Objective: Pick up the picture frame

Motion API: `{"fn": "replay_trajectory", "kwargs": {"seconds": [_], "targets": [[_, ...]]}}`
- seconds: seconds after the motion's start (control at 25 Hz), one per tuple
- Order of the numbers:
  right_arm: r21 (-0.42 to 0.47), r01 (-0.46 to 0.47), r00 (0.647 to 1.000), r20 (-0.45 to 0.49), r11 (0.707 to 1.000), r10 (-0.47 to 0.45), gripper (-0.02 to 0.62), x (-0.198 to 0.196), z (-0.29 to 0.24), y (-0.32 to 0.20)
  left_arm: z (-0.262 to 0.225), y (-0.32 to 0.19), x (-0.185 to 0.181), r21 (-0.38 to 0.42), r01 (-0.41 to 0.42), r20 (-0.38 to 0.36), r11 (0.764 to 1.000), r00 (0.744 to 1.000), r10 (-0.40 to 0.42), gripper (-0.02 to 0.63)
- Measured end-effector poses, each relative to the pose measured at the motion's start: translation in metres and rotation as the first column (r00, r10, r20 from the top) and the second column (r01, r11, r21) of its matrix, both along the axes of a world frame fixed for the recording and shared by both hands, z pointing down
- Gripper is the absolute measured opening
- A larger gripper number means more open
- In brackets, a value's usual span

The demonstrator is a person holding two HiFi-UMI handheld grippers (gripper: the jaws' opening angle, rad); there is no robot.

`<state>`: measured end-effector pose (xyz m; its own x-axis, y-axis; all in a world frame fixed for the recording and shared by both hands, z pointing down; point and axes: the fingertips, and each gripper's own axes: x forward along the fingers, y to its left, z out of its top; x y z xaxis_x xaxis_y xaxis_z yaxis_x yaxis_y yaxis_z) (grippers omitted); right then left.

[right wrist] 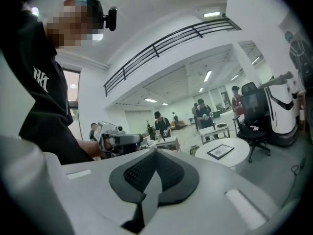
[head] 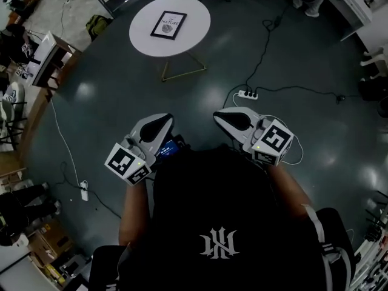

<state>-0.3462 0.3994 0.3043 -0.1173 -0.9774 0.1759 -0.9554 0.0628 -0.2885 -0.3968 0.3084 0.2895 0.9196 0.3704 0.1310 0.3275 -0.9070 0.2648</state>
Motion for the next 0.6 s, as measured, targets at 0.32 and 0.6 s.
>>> {"fn": "replay_trajectory", "kwargs": {"seconds": [0.32,0.6], "targets": [[-0.009,-0.062,0.992,-0.109,0.998,0.061,0.0,0.01,-0.002,0.045,-0.01,0.049,0.013,-0.001,-0.068,-0.027,0.998,0.997,0.068,0.002],[0.016,-0.113,0.988,-0.104,0.994,0.114,0.0,0.031,-0.005,0.087,-0.009,0.08,0.027,0.05,-0.054,0.01,0.997,0.999,0.054,0.003]]}}
